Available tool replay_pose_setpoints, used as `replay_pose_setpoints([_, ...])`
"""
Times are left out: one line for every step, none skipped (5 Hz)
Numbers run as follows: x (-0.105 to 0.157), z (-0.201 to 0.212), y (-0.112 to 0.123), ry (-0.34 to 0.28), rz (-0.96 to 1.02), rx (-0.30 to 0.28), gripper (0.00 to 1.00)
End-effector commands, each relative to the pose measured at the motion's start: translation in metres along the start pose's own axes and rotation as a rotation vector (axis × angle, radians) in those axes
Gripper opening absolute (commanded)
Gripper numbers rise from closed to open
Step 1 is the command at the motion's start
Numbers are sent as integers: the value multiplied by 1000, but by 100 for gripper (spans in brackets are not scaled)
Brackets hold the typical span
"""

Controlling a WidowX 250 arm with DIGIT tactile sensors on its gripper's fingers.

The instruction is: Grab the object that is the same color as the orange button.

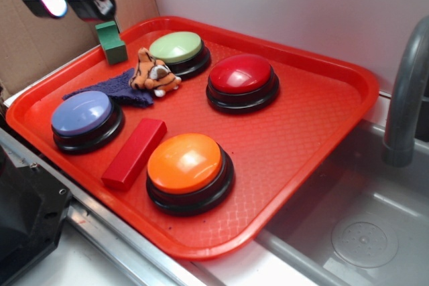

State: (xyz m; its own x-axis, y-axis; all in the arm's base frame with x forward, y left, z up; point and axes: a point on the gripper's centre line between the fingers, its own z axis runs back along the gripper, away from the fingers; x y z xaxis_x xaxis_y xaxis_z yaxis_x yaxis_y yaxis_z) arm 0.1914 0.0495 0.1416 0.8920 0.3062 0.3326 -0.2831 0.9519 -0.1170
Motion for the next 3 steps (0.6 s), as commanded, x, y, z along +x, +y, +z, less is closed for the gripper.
replay_pose_setpoints([34,-63,14,-63,86,17,100])
replay_pose_setpoints([39,-84,13,-51,100,15,100])
replay_pose_setpoints([40,-102,10,1,49,-24,100])
